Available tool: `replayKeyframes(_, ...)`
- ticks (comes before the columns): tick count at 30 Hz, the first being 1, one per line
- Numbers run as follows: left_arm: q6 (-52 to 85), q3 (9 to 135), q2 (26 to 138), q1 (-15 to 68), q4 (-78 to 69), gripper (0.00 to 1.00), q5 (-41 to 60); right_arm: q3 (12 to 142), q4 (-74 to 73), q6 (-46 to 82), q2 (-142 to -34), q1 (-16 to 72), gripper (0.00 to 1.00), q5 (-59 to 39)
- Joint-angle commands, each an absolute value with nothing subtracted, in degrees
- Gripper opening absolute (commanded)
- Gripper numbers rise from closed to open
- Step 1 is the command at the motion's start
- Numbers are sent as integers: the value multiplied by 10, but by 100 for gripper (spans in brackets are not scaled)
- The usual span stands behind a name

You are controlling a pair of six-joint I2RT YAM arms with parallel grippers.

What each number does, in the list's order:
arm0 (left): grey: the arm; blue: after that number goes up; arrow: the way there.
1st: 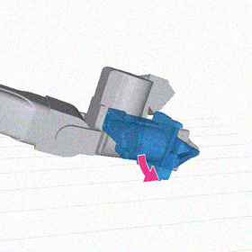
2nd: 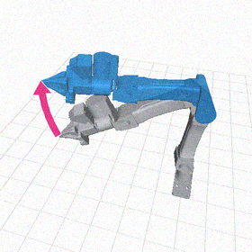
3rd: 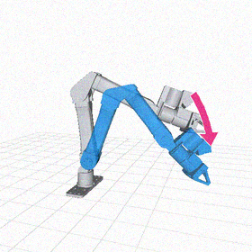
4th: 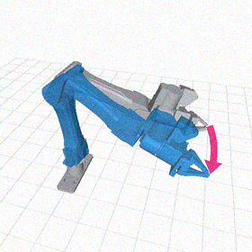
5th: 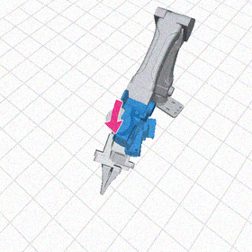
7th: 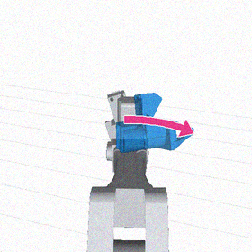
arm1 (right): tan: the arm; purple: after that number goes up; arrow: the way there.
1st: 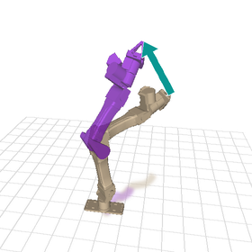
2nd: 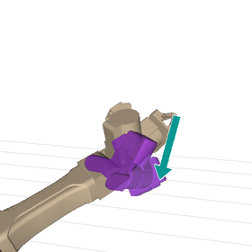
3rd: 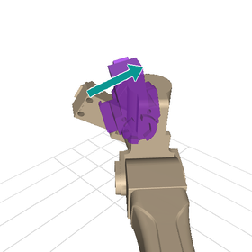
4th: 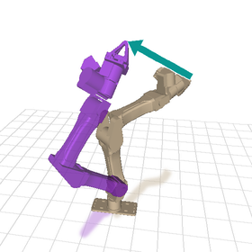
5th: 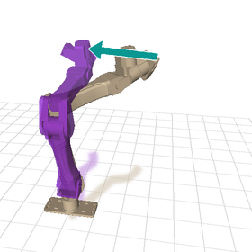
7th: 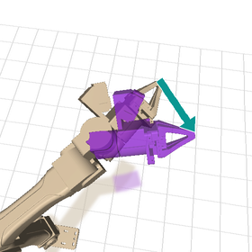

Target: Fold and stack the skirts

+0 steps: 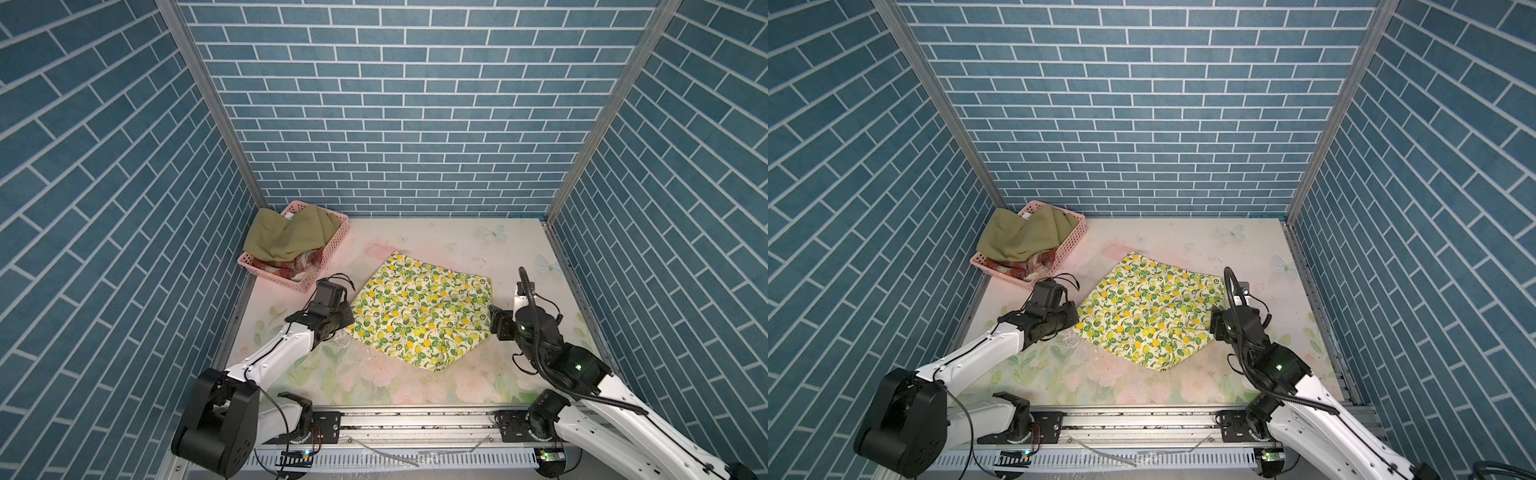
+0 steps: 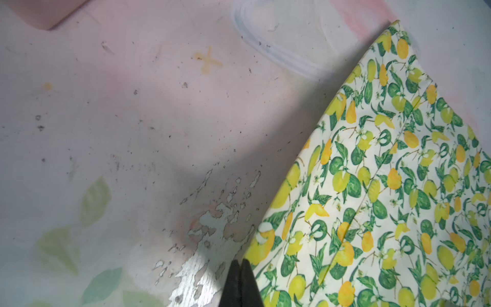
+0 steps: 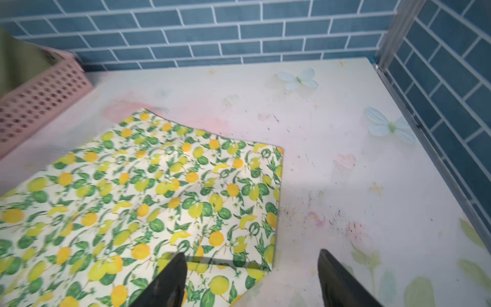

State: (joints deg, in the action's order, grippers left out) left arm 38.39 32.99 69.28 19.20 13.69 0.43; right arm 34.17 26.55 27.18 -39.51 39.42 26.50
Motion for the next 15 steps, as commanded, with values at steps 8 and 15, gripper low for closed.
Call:
replayKeyframes(8,392,286,677,208,125,7,-35,385,193,368,-586,216,71,27)
replayKeyframes(15,361,328,660,226,151,67,-65,400,104,362,-697,128,70,-66)
